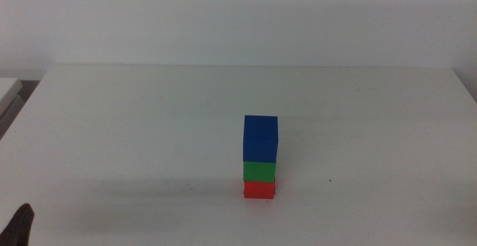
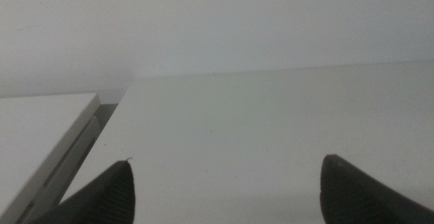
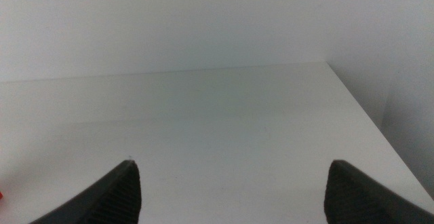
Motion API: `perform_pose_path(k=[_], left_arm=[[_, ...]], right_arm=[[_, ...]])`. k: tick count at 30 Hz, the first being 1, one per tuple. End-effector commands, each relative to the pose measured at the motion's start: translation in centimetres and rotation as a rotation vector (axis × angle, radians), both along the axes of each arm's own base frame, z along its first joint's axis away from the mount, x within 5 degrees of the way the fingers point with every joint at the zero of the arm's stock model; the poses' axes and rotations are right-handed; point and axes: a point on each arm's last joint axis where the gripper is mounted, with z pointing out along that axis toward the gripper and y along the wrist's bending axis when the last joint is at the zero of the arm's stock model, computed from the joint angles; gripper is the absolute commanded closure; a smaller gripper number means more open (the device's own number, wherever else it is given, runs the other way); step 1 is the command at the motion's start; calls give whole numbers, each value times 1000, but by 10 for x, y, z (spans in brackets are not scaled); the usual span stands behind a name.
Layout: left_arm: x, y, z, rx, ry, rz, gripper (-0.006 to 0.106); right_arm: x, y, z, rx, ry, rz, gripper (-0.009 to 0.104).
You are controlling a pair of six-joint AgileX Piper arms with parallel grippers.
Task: Stack red cubes first, then green, then blue cubes in a specific spot.
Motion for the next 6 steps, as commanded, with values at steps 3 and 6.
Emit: perform_pose_path(k=[3, 6], left_arm=[[0, 1, 2, 26, -19, 5, 7], [0, 1, 2, 26, -19, 5, 7]], right_arm=[[0, -1, 0, -21, -12, -6, 2], [0, -1, 0, -21, -12, -6, 2]])
